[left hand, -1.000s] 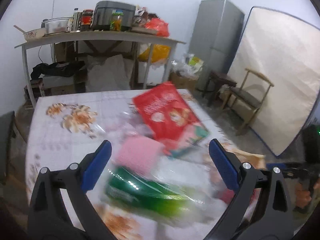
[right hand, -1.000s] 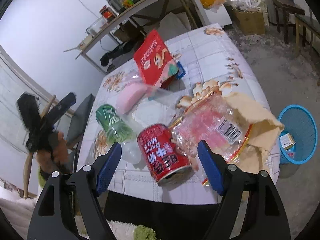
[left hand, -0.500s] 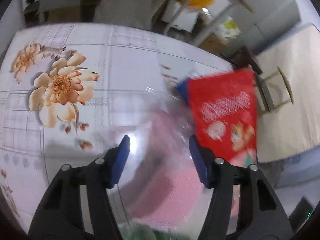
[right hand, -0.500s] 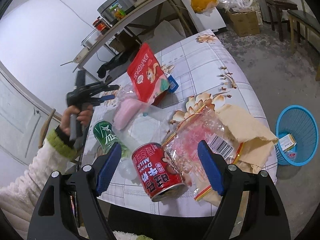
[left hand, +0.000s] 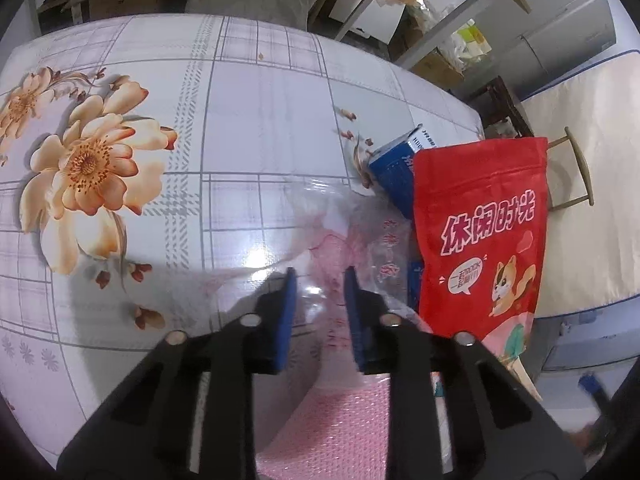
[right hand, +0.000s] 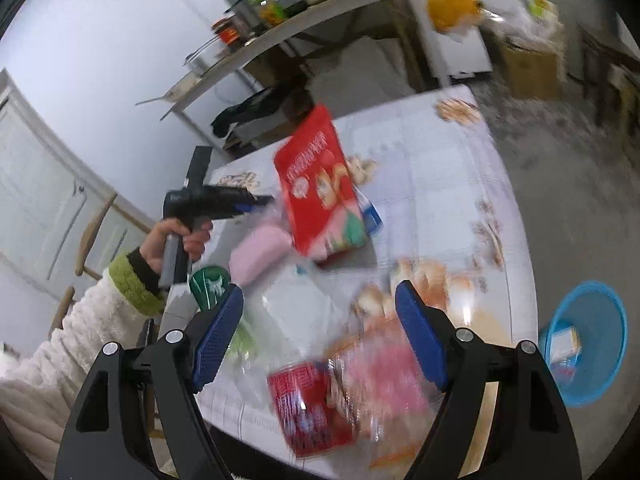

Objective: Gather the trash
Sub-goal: 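Grasp the red snack bag with the right gripper and lift it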

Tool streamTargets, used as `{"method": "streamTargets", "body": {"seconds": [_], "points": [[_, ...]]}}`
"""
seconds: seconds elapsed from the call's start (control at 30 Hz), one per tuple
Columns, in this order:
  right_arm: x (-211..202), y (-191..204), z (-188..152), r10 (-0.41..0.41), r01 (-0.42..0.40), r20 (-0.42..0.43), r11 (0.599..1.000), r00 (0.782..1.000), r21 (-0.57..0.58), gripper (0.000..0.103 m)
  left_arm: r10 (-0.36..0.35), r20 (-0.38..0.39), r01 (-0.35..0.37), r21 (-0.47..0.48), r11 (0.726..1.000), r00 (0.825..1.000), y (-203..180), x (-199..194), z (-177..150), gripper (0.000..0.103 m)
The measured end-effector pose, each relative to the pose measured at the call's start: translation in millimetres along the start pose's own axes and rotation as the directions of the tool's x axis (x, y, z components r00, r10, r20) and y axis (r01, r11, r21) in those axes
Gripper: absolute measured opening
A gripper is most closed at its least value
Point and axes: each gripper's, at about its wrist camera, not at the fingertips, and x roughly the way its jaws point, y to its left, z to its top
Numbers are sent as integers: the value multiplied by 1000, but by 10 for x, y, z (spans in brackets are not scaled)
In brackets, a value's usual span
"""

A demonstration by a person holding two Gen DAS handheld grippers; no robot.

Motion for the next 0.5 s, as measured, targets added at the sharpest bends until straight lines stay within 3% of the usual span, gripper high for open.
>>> {"method": "streamTargets", "body": {"seconds": [0.23,0.37,0.5], "points": [[891,-79,743,-12,2,-147,998,989,-65,76,8,40,-9,20,1000,999,-16,-120,-62,9],[1233,-130,937,-64,49,-145,993,987,-109,76,11,47,-13,30,999,999,-24,-191,-118,9],[1473,-229,1079,-55,42,-152,995,987,-86,76,3,59,-5,37,999,998,-15,-235,-118,9]]}}
